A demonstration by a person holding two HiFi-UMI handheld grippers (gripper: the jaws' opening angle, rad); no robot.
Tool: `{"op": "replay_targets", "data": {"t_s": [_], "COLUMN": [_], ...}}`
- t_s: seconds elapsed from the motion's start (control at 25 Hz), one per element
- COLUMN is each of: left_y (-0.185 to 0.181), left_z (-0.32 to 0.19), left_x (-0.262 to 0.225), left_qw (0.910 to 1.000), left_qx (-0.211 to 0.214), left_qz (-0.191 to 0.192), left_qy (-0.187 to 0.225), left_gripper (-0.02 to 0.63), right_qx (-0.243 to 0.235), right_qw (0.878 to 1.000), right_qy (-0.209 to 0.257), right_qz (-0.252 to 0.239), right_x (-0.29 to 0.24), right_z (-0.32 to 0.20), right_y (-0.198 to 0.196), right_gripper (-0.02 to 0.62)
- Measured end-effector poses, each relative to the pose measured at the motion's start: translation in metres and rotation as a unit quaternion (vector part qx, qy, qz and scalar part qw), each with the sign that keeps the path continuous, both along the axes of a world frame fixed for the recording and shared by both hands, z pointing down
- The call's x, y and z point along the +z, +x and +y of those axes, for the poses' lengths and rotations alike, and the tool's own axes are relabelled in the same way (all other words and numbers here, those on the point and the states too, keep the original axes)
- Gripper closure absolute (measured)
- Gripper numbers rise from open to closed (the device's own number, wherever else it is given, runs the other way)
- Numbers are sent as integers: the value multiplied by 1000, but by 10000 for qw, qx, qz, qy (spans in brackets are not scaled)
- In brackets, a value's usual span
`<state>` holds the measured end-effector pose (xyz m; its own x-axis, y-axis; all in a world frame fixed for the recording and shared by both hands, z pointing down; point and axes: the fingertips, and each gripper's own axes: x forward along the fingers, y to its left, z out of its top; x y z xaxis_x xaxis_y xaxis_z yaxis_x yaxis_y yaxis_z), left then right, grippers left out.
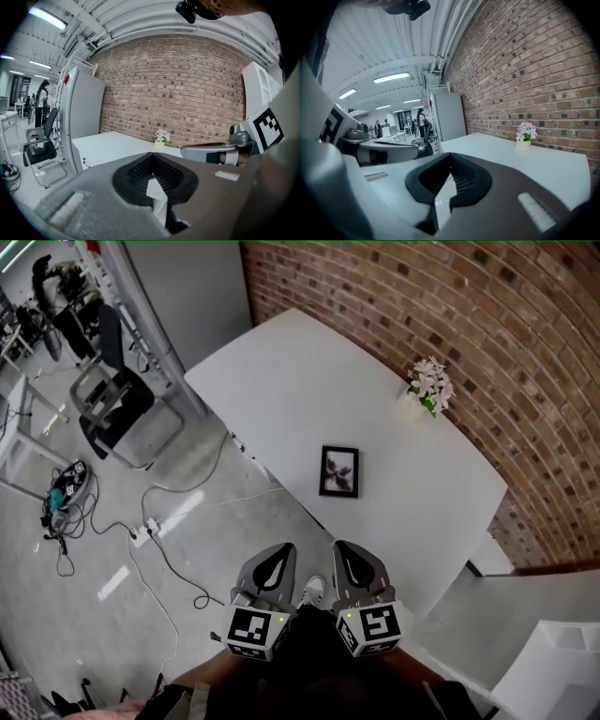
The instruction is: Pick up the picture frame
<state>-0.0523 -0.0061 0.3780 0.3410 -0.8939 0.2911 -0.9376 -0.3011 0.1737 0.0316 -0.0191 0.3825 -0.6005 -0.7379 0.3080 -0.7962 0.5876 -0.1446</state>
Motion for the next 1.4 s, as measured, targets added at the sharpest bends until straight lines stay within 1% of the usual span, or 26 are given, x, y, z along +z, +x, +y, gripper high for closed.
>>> {"op": "replay_targets", "data": {"t_s": [0.36, 0.52, 0.72, 0.88, 0.96, 1.12, 1.24, 1.32, 1.4], "left_y": [21, 23, 32, 43, 45, 42, 40, 39, 38], "left_z": [-24, -40, -65, -85, -94, -118, -130, -137, -143], "left_x": [5, 12, 29, 45, 54, 72, 93, 107, 120], "left_qw": [9998, 9993, 9977, 9951, 9942, 9937, 9922, 9909, 9892], "left_qx": [217, 321, 555, 838, 903, 873, 864, 871, 894], "left_qz": [2, 62, 185, 233, 210, 143, 65, -1, -47], "left_qy": [-47, -190, -341, -465, -553, -684, -895, -1030, -1158], "left_gripper": [606, 606, 606, 606, 606, 606, 606, 606, 606], "right_qx": [312, 441, 642, 812, 867, 953, 969, 943, 945], "right_qw": [9994, 9987, 9969, 9939, 9923, 9894, 9868, 9850, 9831], "right_qy": [-125, -218, -340, -603, -737, -936, -1138, -1281, -1389], "right_qz": [26, 120, 295, 433, 488, 573, 627, 671, 724], "right_x": [10, 22, 35, 55, 66, 85, 101, 112, 121], "right_z": [-20, -32, -51, -70, -77, -96, -110, -119, -127], "right_y": [26, 29, 36, 42, 43, 45, 46, 46, 46], "right_gripper": [594, 594, 592, 592, 592, 592, 592, 564, 557]}}
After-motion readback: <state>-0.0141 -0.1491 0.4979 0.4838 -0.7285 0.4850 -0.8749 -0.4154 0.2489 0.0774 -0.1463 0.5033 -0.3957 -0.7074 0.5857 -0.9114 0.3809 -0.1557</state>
